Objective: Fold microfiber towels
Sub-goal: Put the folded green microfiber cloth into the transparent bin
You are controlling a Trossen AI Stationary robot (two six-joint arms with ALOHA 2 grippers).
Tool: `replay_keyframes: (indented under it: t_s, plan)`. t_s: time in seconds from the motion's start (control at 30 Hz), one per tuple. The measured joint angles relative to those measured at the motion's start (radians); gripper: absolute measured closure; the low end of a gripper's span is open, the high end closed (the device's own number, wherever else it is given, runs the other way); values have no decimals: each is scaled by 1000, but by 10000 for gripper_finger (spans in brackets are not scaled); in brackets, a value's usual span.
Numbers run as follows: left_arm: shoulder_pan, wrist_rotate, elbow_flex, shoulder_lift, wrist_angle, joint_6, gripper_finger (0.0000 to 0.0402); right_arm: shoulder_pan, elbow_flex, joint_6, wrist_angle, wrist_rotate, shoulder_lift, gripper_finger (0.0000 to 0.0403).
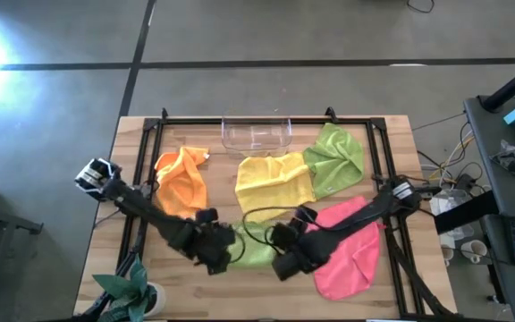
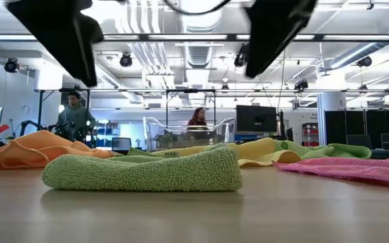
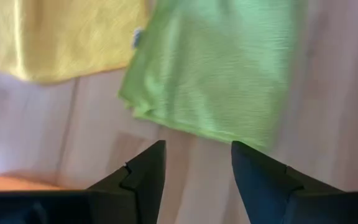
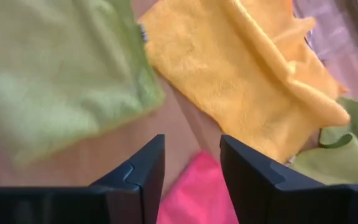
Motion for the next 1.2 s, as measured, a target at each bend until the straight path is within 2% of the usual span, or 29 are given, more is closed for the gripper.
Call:
replay_keyframes:
  t_s: [0.17, 0.3, 0.4, 0.53, 0.67, 0.87, 1.2]
  plan:
    - [-129, -89, -23, 24, 114, 5, 236, 101, -114, 36, 37, 0, -60, 263]
    - [-186, -139, -35, 81, 199, 44, 236, 159, -222, 19, 204, -7, -73, 269]
    - [-194, -143, -35, 132, 262, 116, 236, 173, -289, -83, 421, -11, -69, 270]
    - [-186, -142, -35, 192, 316, 161, 236, 172, -348, -299, 694, -11, -57, 269]
    - [-177, -147, -35, 224, 323, 159, 236, 158, -380, -480, 865, -14, -56, 263]
    - [-174, -151, -35, 261, 329, 199, 236, 107, -389, -599, 930, -57, -56, 257]
    - [-130, -168, -37, 317, 329, 201, 236, 55, -437, -628, 1011, -166, -56, 257]
